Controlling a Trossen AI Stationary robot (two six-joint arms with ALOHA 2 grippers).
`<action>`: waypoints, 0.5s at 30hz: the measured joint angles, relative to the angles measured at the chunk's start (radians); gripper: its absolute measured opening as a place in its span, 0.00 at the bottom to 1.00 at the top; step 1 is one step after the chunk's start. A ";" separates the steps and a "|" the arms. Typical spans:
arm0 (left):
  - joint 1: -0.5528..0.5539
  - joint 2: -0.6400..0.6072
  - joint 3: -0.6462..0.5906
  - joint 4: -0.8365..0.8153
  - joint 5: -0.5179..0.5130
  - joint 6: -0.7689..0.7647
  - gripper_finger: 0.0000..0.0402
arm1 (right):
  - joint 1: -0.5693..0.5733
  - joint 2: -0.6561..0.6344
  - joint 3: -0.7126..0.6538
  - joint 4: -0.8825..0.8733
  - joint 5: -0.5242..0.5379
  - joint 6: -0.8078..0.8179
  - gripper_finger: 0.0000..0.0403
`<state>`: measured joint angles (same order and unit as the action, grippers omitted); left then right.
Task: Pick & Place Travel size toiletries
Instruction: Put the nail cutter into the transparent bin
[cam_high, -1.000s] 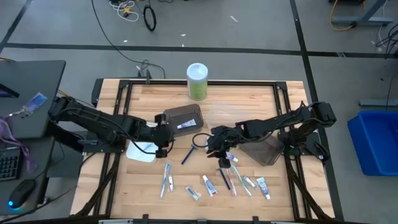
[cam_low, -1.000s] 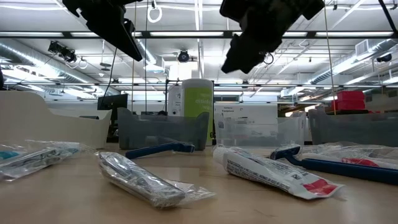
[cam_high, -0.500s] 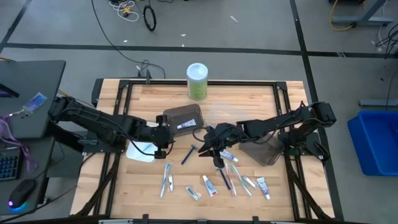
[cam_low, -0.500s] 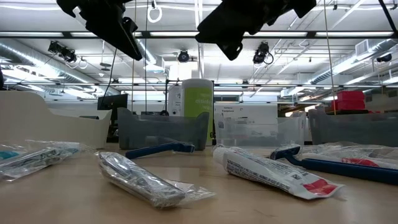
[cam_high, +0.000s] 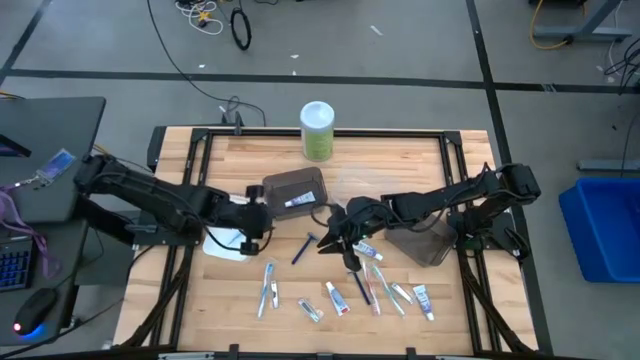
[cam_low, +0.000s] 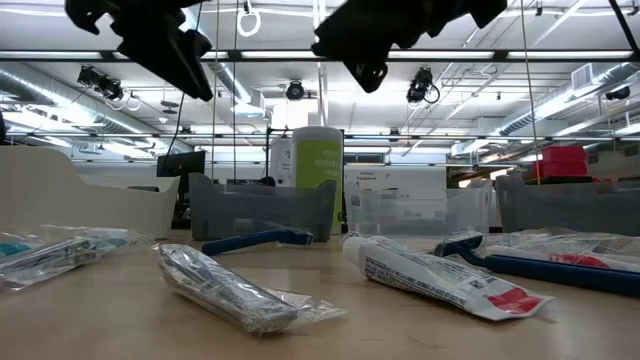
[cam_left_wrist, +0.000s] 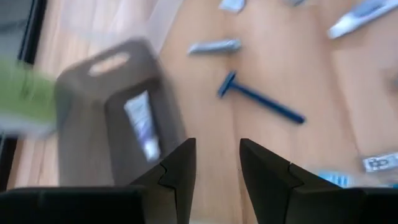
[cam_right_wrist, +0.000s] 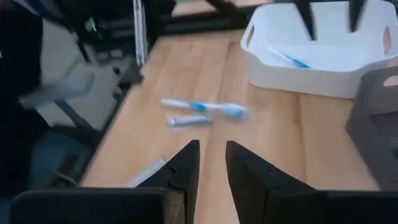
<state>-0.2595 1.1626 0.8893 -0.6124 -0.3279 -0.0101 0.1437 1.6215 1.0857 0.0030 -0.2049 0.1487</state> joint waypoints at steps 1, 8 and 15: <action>-0.001 -0.014 -0.029 0.046 0.020 0.025 0.33 | -0.005 0.000 0.000 -0.014 0.025 -0.031 0.22; 0.009 -0.108 -0.161 0.191 0.101 0.067 0.33 | -0.022 0.022 -0.015 -0.030 0.250 -0.181 0.22; 0.009 -0.181 -0.160 0.185 0.096 -0.035 0.33 | -0.021 0.102 -0.011 0.181 0.247 -0.375 0.33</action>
<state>-0.2508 0.9813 0.7292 -0.4272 -0.2322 -0.0453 0.1225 1.7234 1.0746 0.1841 0.0424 -0.2268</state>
